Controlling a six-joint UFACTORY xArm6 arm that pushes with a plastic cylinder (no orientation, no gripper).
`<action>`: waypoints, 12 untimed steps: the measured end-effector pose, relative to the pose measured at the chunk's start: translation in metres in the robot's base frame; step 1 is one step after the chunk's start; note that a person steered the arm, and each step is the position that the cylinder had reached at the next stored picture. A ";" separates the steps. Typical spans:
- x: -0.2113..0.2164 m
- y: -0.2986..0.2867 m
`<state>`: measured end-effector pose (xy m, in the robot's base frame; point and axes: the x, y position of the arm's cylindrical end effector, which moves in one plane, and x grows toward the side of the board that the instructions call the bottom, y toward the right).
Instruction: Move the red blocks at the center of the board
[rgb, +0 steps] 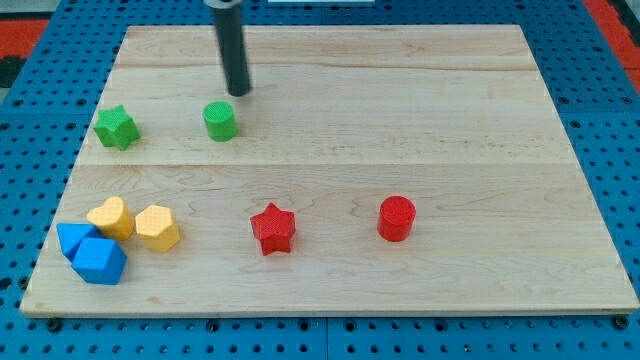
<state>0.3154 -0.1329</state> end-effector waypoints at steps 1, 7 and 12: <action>0.025 0.005; 0.215 0.325; 0.119 0.106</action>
<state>0.4347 -0.0267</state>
